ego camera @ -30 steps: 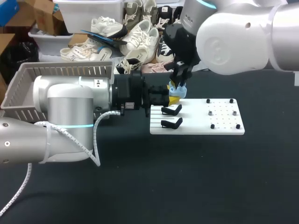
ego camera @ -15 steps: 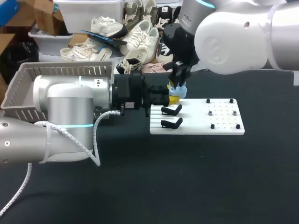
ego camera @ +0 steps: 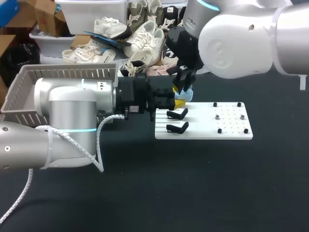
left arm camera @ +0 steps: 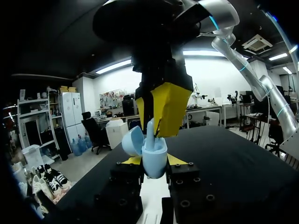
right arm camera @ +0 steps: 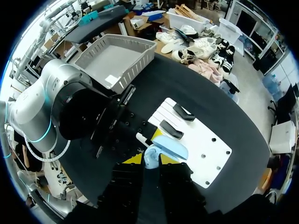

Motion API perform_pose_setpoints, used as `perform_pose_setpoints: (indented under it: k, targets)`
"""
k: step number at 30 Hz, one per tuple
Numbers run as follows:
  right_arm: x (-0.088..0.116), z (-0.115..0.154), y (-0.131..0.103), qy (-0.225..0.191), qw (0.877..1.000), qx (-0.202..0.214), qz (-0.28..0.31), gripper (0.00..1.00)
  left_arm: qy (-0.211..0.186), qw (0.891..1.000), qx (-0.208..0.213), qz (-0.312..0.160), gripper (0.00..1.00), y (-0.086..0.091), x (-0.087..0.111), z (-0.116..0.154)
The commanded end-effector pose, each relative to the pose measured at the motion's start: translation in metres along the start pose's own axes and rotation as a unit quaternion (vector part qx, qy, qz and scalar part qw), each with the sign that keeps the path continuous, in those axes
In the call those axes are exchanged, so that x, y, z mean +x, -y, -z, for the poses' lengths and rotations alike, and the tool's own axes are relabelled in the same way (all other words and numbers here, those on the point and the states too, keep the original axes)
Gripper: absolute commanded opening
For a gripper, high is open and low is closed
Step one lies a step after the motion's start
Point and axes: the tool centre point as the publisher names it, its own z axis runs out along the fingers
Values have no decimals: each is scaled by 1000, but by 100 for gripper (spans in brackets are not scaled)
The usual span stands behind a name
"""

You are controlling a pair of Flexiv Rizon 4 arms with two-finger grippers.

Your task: Pick up each earbud case from the left stands, insert the matching earbuds, close the lid, and place the case in the box.

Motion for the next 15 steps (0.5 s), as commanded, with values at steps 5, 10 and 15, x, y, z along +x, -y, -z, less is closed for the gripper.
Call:
perform_pose_setpoints:
  k: [5, 10, 15]
  targets:
    - [-4, -1, 0, -2, 1000, 0, -1, 0, 1, 1000, -1, 0, 0, 0, 0, 0]
    - [-5, -2, 1, -3, 1000, 1, -1, 0, 1, 1000, -1, 0, 0, 0, 0, 0]
    - [-6, -3, 2, -6, 1000, 1, -2, 0, 1, 1000, -1, 0, 0, 0, 0, 0]
